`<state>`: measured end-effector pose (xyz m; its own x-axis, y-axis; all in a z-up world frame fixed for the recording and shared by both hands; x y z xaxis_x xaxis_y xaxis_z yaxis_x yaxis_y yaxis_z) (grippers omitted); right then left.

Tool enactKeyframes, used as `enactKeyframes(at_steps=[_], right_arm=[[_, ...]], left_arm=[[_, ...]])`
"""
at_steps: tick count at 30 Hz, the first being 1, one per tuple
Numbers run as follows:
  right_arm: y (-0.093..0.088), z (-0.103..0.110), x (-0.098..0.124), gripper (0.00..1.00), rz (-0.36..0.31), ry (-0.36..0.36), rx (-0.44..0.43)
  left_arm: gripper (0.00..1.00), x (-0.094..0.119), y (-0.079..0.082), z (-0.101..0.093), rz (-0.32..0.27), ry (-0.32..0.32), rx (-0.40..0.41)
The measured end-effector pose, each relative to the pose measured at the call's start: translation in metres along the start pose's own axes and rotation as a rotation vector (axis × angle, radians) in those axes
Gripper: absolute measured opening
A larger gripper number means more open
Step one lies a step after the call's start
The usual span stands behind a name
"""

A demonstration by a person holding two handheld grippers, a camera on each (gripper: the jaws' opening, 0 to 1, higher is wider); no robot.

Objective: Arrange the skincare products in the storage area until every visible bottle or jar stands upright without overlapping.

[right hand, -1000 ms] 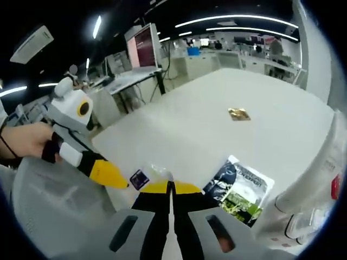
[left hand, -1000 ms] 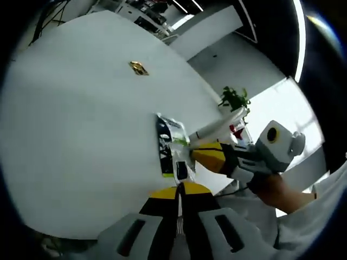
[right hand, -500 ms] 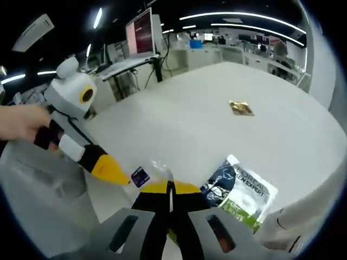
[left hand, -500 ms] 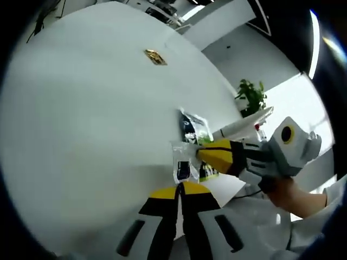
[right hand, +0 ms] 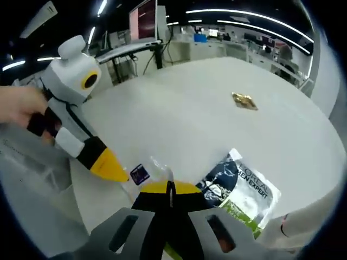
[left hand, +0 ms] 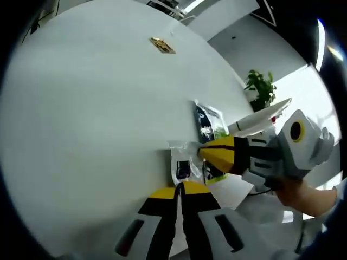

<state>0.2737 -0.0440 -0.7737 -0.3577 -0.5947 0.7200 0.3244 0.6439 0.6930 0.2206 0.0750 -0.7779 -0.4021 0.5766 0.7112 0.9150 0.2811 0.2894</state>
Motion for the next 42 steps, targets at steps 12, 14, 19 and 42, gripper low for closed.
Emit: enactKeyframes(at_steps=[12,14,19,42], right_arm=[[-0.007,0.000,-0.004,0.01,0.032,-0.036,0.068],[-0.008,0.000,-0.004,0.01,0.019,-0.043,0.055],[-0.008,0.001,-0.004,0.01,0.007,-0.058,0.062],[-0.007,0.001,-0.003,0.01,0.003,-0.057,0.054]], left_arm=[[0.01,-0.003,0.004,0.002,0.005,-0.004,-0.012],[0.01,-0.003,0.003,0.001,0.010,-0.007,-0.010],[0.02,-0.001,0.003,-0.001,0.012,-0.005,-0.019],[0.16,-0.017,0.026,-0.031,-0.065,0.072,-0.822]])
Point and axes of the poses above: the point that each gripper's makers call its tool centre point, and the gripper's own axes: x roughly backward along the fingers, z roughly to its left, y roughly out of its top, the point moved 7 cm from there along x, roughly backward along the fingers, and after that the axes turned 5 degrees about x, right-handed, at the moved point
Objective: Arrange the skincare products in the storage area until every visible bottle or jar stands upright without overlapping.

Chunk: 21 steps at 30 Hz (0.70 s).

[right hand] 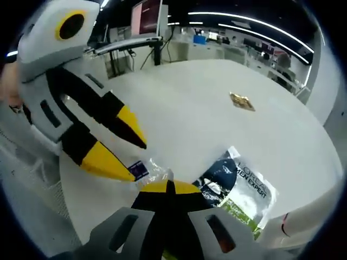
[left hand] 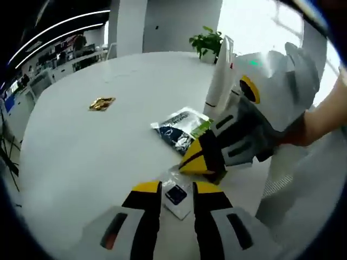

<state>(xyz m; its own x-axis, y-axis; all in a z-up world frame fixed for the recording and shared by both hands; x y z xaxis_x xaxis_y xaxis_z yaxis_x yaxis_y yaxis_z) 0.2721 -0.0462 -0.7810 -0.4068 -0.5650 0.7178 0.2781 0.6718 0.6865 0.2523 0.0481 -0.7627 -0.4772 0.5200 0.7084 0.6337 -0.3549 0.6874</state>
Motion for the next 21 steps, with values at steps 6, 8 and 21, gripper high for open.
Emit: enactKeyframes(at_steps=[6,8,21], right_arm=[[0.000,0.000,-0.001,0.01,0.003,0.004,0.006],[0.000,0.000,-0.001,0.01,0.002,0.005,0.004],[0.000,-0.001,0.006,0.13,0.004,0.058,-0.003]], left_arm=[[0.21,-0.011,-0.011,0.003,0.078,0.035,-0.087],[0.21,-0.009,-0.009,0.002,0.077,0.032,-0.072],[0.21,-0.009,-0.012,0.005,0.085,0.047,-0.086]])
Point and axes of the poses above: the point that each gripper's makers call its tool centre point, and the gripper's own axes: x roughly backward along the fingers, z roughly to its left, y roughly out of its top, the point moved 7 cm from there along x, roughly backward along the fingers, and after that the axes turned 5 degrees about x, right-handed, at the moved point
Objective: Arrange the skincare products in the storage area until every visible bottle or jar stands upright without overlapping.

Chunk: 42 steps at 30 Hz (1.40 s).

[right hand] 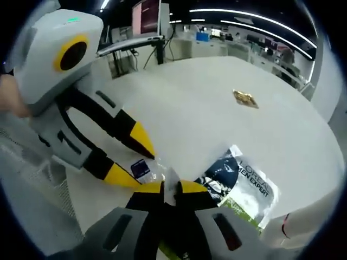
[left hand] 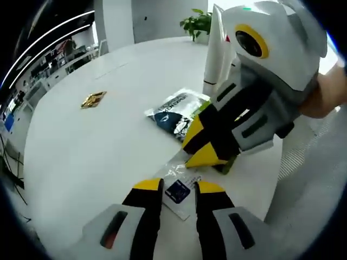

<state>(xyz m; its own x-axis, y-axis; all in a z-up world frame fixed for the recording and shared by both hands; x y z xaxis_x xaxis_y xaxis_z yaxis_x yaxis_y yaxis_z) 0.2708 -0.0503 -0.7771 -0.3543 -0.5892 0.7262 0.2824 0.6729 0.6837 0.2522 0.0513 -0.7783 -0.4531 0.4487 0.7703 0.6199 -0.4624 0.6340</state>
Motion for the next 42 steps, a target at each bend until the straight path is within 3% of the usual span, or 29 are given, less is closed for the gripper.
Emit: enactKeyframes(at_steps=[7,16,21,24,34,42], right_arm=[[0.006,0.002,0.018,0.16,-0.054,-0.006,0.023],[0.010,0.000,0.043,0.20,-0.071,-0.039,0.025],[0.005,-0.002,0.048,0.20,-0.072,-0.046,0.005],[0.003,-0.002,0.051,0.20,-0.071,-0.045,0.000],[0.004,0.000,0.056,0.21,-0.077,-0.045,-0.006],[0.005,0.003,0.064,0.27,-0.082,-0.052,-0.013]], left_arm=[[0.21,0.001,0.000,-0.001,0.001,0.013,0.013],[0.22,0.000,0.002,-0.002,0.005,0.036,0.048],[0.22,-0.001,0.003,-0.001,0.009,0.033,0.061],[0.30,0.001,0.005,-0.003,0.001,0.029,0.061],[0.31,0.007,0.008,-0.004,-0.003,0.035,0.055],[0.37,0.016,0.013,-0.006,-0.020,0.042,0.057]])
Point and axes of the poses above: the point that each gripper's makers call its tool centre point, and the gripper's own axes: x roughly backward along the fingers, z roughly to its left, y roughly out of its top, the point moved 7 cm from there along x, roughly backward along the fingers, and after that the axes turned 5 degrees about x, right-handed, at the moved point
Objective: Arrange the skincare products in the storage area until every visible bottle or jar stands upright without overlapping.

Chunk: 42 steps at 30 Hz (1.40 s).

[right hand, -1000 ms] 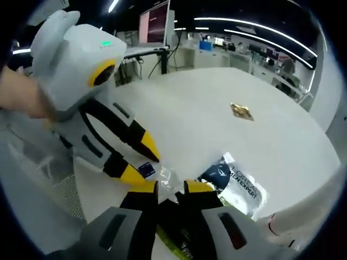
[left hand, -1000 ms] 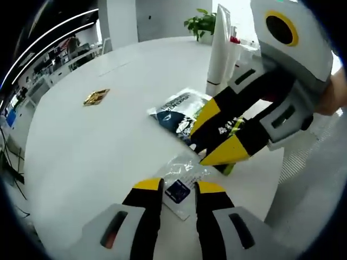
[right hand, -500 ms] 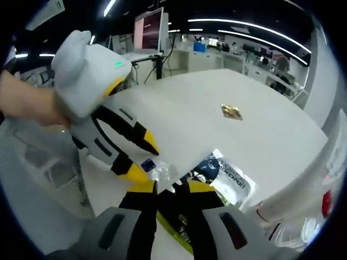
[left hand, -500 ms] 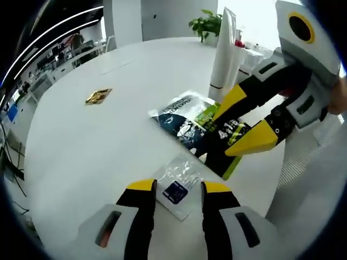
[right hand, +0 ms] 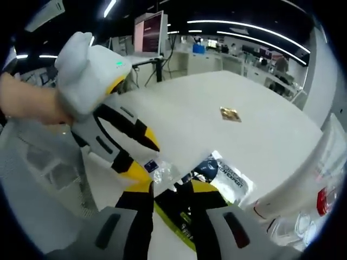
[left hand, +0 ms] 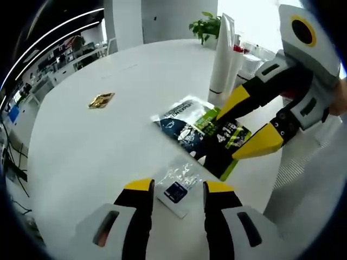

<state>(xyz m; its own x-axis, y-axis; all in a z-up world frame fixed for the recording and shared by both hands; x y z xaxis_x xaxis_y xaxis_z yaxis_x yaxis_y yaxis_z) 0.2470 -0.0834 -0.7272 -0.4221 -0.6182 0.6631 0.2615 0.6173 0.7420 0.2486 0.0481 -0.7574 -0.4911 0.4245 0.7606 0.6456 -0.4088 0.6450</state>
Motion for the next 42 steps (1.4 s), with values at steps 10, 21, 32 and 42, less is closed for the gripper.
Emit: enactKeyframes(at_steps=[10,21,32,42], right_arm=[[-0.001,0.008,0.019,0.34,-0.029,0.006,-0.032],[0.000,0.013,0.046,0.52,-0.045,-0.024,-0.062],[-0.007,0.014,0.068,0.62,-0.058,-0.029,-0.093],[-0.013,0.015,0.091,0.70,-0.069,-0.058,-0.127]], left_arm=[[0.51,0.012,-0.003,-0.003,-0.007,0.014,0.017],[0.60,0.032,-0.006,-0.002,-0.027,0.038,0.066],[0.77,0.059,-0.013,0.002,-0.082,0.077,0.113],[0.83,0.077,-0.025,-0.005,-0.090,0.086,0.163]])
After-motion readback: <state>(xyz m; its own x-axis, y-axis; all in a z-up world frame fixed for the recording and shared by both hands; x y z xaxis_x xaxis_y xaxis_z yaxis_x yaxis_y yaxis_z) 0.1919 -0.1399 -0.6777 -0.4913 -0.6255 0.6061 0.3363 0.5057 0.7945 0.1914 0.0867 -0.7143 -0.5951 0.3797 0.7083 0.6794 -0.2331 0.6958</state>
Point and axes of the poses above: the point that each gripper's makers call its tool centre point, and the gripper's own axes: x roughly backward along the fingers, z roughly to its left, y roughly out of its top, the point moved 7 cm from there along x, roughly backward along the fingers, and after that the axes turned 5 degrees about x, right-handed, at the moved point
